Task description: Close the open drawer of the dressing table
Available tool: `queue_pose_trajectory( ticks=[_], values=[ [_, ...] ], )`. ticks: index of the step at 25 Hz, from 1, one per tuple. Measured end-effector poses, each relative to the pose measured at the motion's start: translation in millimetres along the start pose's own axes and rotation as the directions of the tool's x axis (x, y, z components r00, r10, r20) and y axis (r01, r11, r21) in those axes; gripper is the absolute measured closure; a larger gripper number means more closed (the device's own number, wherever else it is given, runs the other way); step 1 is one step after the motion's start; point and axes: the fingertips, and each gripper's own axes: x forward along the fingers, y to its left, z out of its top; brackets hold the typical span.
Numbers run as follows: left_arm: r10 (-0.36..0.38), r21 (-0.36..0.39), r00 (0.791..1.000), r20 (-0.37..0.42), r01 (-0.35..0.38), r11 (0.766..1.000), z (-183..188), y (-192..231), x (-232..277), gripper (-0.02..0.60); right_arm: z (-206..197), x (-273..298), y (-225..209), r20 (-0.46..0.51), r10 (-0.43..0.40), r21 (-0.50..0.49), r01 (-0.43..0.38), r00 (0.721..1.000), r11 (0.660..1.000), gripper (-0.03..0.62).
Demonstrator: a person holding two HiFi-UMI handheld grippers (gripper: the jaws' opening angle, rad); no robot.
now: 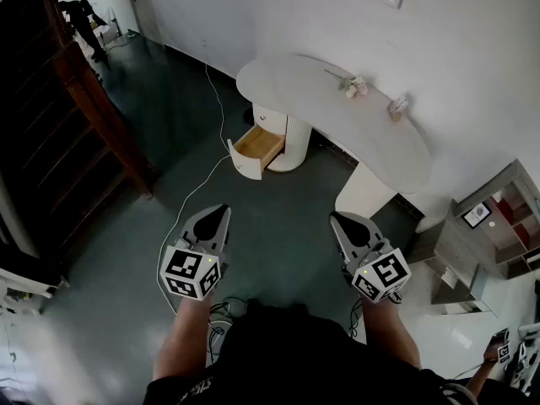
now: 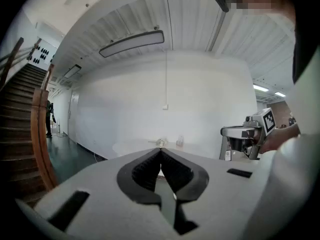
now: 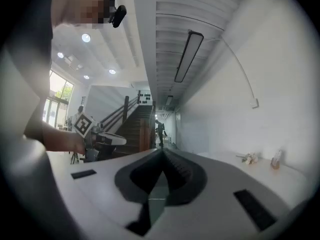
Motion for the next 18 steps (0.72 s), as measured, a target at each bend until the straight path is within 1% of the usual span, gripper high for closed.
queue_pose_trajectory(
  ticks=[4, 7, 10, 13, 18],
  values=[
    [0.008, 0.006, 1.000, 0.000, -0.008, 1.000, 2, 11, -5, 0.578, -3, 6, 6, -0.007, 0.012, -0.001, -0.012, 1.000, 1.000, 0.591],
    [0.011, -0.005, 1.000, 0.000, -0.011, 1.000, -2, 18, -12, 0.578, -5, 13, 15, -0.012, 0.027, -0.010, -0.027, 1.000, 1.000, 0.591],
    [-0.003, -0.024, 1.000, -0.013, 0.002, 1.000, -12, 19, -20, 0.578, -9, 19, 23, -0.023, 0.041, -0.012, -0.041, 0.999, 0.999, 0.591],
    [-0.016, -0.036, 1.000, -0.021, 0.016, 0.999, -19, 23, -27, 0.578, -12, 28, 29, -0.030, 0.039, -0.001, -0.039, 0.999, 0.999, 0.591],
    [0.016, -0.049, 1.000, -0.008, -0.017, 0.999, -21, 48, -51, 0.578, -3, 52, 50, -0.025, 0.064, 0.002, -0.064, 0.998, 0.998, 0.589]
  ],
)
